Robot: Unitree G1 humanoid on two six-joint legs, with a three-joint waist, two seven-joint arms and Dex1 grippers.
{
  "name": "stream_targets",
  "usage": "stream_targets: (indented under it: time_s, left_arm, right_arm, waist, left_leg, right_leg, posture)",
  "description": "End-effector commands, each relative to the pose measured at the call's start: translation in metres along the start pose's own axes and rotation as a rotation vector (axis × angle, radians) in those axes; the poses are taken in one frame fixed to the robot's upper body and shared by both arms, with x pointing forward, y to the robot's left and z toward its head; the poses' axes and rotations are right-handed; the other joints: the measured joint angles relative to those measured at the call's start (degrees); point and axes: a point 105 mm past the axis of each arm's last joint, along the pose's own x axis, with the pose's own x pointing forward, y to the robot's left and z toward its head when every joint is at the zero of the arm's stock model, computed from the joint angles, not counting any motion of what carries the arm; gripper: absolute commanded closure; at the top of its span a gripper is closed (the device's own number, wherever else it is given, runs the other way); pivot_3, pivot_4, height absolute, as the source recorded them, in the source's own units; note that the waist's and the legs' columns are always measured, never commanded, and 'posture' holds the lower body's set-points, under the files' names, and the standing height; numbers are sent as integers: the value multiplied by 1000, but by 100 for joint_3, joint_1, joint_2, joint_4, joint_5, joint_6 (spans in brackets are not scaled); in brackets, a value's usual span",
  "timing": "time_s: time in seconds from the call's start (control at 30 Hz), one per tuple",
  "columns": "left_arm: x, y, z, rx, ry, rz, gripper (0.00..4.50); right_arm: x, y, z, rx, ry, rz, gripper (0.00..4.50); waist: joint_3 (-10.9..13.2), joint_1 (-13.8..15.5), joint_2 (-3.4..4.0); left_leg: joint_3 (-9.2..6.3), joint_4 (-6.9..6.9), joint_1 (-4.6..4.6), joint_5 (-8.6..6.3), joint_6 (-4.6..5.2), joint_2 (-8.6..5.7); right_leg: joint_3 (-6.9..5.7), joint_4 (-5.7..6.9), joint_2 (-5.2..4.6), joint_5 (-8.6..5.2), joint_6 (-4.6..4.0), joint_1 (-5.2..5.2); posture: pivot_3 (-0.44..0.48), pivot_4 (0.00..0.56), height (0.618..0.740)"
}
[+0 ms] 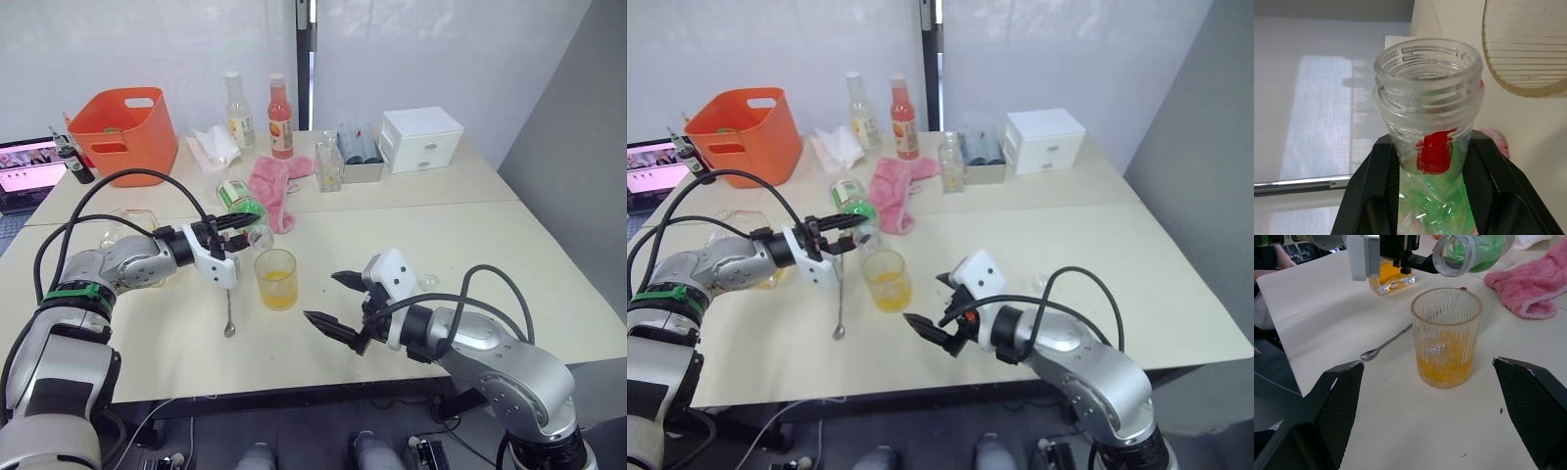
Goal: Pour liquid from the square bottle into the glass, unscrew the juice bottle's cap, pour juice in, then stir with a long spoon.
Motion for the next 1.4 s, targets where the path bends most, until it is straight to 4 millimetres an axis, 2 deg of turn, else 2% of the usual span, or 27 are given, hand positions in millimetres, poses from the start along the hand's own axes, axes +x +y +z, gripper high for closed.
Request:
stream_targets:
  time_s: [0.03, 0.67, 1.4]
  left_arm:
    - [-1, 29, -1, 80, -17, 89, 3100]
    - [1, 37, 1, 179, -41, 126, 3100]
    - [1, 34, -1, 197, -37, 115, 3100]
  right_arm:
    - [-2, 7, 14, -38, -48, 23, 40]
    - [-2, 8, 12, -33, -43, 32, 40]
    - [-2, 10, 14, -29, -45, 46, 40]
  waist:
    - [0, -1, 0]
    - [0, 5, 0]
    - [0, 5, -1]
  left_leg:
    - [0, 0, 0, 0, 0, 0]
    - [0, 0, -1, 0, 0, -1]
    - [0, 2, -2, 0, 0, -2]
  right_leg:
    - [0, 0, 0, 0, 0, 0]
    - [0, 0, -1, 0, 1, 0]
    - [0, 2, -1, 0, 2, 0]
  posture:
    - [0, 150, 739]
    - [0, 150, 739]
    - [0, 150, 739]
